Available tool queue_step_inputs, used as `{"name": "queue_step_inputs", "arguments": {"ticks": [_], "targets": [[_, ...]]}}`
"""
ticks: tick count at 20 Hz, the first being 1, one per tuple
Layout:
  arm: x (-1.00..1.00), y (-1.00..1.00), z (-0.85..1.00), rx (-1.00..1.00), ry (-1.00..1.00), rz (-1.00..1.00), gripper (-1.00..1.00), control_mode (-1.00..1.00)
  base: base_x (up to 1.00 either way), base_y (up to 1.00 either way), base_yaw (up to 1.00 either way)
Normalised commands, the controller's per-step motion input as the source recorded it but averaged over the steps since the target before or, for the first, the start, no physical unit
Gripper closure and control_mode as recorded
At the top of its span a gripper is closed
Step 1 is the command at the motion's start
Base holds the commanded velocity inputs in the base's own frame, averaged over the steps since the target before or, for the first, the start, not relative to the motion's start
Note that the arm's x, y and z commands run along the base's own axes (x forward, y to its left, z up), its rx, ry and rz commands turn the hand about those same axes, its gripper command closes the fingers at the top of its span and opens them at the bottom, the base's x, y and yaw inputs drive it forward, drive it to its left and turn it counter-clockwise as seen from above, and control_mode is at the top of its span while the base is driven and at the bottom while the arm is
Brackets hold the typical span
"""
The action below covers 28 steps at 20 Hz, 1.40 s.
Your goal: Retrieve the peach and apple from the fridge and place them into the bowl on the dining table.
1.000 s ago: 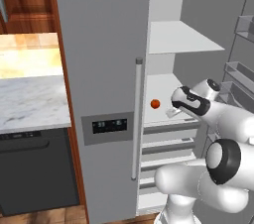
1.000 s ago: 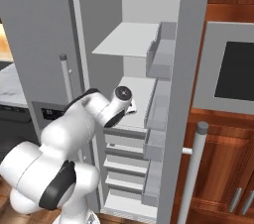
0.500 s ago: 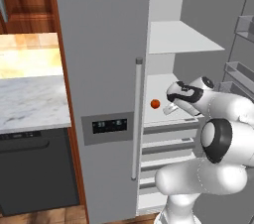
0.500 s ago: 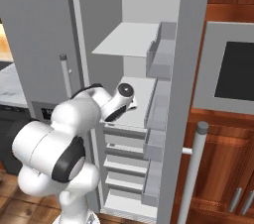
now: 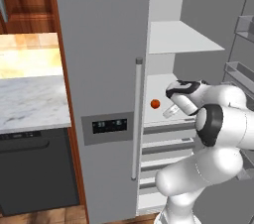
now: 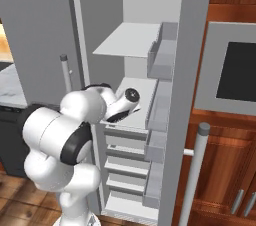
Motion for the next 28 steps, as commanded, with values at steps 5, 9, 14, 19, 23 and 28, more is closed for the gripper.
{"name": "queue_step_inputs", "arguments": {"ticks": [5,9,14,19,23,28], "targets": [[0.33,0.00,-0.16,0.00,-0.04,0.04,-1.00,-1.00,0.00,0.00,0.00],[0.37,-0.01,-0.07,0.00,0.00,0.00,-1.00,-1.00,0.00,0.00,0.00],[0.38,0.00,-0.04,0.00,0.00,0.01,-1.00,-1.00,0.00,0.00,0.00],[0.33,0.00,-0.08,0.00,0.00,0.01,-1.00,-1.00,0.00,0.00,0.00],[0.30,0.00,-0.16,0.00,0.00,0.02,-1.00,-1.00,0.00,0.00,0.00],[0.26,0.00,-0.14,0.00,0.00,0.06,-1.00,-1.00,0.00,0.00,0.00]]}}
